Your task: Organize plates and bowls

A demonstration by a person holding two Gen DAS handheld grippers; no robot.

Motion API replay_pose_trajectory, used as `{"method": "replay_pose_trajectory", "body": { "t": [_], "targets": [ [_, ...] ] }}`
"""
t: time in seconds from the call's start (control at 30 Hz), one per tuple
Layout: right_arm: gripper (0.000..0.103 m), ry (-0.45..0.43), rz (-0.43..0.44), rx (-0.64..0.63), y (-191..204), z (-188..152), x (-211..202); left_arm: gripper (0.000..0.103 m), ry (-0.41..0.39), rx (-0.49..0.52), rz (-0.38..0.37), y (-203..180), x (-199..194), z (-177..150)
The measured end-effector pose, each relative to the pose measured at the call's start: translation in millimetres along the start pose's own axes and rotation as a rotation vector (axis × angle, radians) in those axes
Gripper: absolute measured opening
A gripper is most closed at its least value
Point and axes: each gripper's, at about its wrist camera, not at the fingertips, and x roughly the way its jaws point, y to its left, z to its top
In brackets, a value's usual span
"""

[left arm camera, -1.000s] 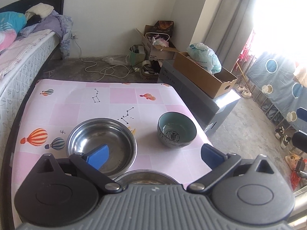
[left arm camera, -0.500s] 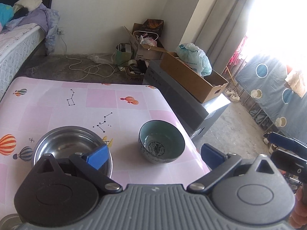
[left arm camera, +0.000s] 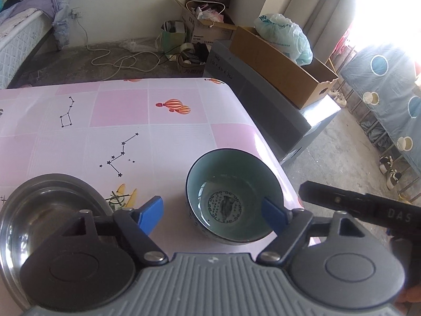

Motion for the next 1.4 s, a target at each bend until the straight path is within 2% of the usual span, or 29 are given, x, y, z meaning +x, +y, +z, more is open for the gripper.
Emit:
{"method": "replay_pose_trajectory", "body": {
  "t": [0.07,0.13,0.2,0.37,0.5,0.57,0.93,1.23,1.4],
  "targets": [
    [0.050,0.018,-0.012,0.011,-4.5,-0.2,18.1,0.066,0.016,-0.006,0.001,1.3,8.3,0.0],
    [0.046,0.028,-0.021,0.016,-6.0,-1.3,32.1,0.062,0.032,-0.018,0.007,3.3,15.3,0.4],
    [0.043,0.039,-0.022,0.024,-7.0,-2.6,44.2,0.054,0.040,-0.033,0.003,5.0,20.3,0.2],
    [0.028,0.053,-0.024,0.038,-8.9,-4.2,61.5,0.030,0.053,-0.073,0.018,9.9,27.3,0.3],
    [0.017,0.062,-0.019,0.044,-6.8,-7.3,70.5,0.019,0.047,-0.096,0.036,14.6,28.5,-0.3],
    [0.015,0.068,-0.020,0.042,-6.5,-7.9,72.4,0.012,0.047,-0.108,0.043,17.5,27.8,-0.4],
    [0.014,0.097,-0.021,0.026,-1.9,-11.5,72.3,0.012,0.068,-0.105,0.039,14.3,10.8,-13.4],
    [0.014,0.123,-0.028,-0.027,8.5,-28.1,59.4,0.012,0.096,-0.106,0.026,14.3,-1.2,-29.8],
    [0.014,0.122,-0.026,-0.023,6.2,-31.4,56.0,0.017,0.102,-0.102,0.036,10.7,0.9,-27.8]
  ]
}}
